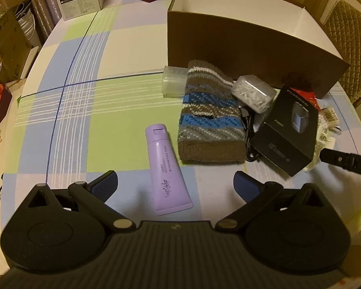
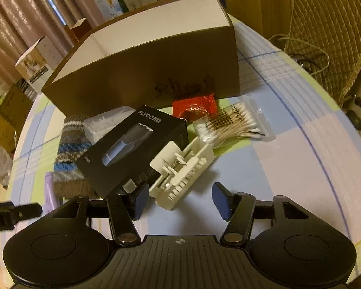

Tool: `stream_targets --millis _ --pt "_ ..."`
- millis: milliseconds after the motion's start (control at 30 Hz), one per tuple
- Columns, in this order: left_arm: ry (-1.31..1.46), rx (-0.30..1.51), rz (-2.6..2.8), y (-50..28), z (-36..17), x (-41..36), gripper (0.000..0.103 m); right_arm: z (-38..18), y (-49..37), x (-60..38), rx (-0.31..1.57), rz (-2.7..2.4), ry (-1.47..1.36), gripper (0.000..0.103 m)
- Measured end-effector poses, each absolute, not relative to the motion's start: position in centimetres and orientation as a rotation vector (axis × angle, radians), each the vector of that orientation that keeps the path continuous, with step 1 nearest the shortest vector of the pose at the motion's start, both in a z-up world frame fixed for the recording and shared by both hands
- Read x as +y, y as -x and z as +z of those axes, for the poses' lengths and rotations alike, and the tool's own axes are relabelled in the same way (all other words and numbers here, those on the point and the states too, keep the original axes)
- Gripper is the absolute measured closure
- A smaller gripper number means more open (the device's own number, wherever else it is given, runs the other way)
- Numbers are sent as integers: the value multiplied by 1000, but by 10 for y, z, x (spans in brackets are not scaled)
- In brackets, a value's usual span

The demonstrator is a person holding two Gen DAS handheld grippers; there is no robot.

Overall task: Organize objects
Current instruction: 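Grasp the lavender tube with the left tool while the right tool grasps the white clip holder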

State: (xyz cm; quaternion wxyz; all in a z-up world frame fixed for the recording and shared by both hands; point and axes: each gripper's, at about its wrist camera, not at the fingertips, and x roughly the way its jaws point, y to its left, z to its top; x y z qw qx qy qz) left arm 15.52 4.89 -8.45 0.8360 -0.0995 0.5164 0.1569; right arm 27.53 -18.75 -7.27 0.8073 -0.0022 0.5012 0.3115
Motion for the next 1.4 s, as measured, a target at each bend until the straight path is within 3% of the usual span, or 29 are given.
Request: stream_targets --millis 367,733,933,1033,1133,1167,1233,1400 --pt "233 1110 324 -153 -95 55 2 -86 -283 -179 1094 633 -44 64" --pt "253 1113 324 -147 -100 58 2 -76 -282 -198 1070 635 144 64" --pt "248 1111 333 -147 -104 58 2 -80 -280 -186 1045 614 122 57" --pt "242 1109 337 -148 -105 59 2 -79 -281 -181 1027 609 117 44" --pt "236 1108 338 -149 -106 59 2 -79 -281 -173 991 585 168 43" --pt "234 1108 338 -150 -106 59 2 -79 -281 -172 989 580 172 45" --pt "231 1106 336 -151 -108 59 3 -80 -283 -173 1000 578 164 60" --pt "220 1100 336 -158 -111 59 3 -79 -283 -183 1022 596 171 63"
